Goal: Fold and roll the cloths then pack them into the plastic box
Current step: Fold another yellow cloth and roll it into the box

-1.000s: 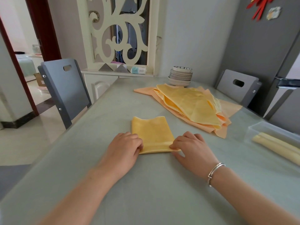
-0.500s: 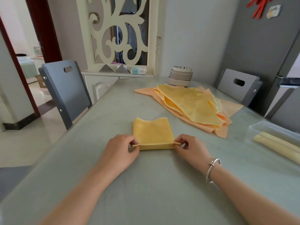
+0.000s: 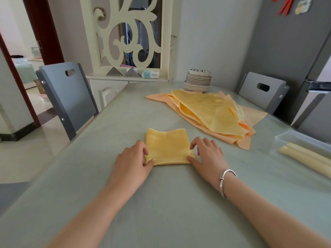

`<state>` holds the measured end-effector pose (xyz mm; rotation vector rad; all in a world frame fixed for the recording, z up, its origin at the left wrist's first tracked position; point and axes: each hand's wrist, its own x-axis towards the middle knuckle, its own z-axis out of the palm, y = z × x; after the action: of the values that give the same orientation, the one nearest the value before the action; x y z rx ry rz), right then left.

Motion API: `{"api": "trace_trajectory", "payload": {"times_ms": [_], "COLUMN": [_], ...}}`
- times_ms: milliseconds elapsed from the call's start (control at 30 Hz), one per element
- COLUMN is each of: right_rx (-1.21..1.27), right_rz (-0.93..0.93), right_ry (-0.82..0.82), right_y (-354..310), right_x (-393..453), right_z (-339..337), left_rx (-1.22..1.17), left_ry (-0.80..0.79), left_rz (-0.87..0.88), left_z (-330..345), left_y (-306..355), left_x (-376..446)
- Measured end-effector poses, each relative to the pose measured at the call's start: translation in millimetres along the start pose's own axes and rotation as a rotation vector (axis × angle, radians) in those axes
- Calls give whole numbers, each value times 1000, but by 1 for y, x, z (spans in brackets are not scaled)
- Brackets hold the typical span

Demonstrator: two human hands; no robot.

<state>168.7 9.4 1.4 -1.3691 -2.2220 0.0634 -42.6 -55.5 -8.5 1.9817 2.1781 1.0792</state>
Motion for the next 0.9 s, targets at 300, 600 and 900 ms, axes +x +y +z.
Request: {"api": "trace_trajectory", "payload": {"times_ms": [300, 600, 900], "right_rx": [-206, 55, 433], "right_rz": [-260, 7, 190], "right_ry": [-3, -117, -38], "right_y": [-1, 3, 11], "right_x": [-10, -5, -7], "right_z": [-2, -5, -4], "left_rx": [262, -22, -303], "left_ry": [60, -59, -44], "left_rz": [326, 34, -168], "left_z": [-1, -2, 0], "left_y": [4, 0, -6], "left_x": [-3, 1, 0]}}
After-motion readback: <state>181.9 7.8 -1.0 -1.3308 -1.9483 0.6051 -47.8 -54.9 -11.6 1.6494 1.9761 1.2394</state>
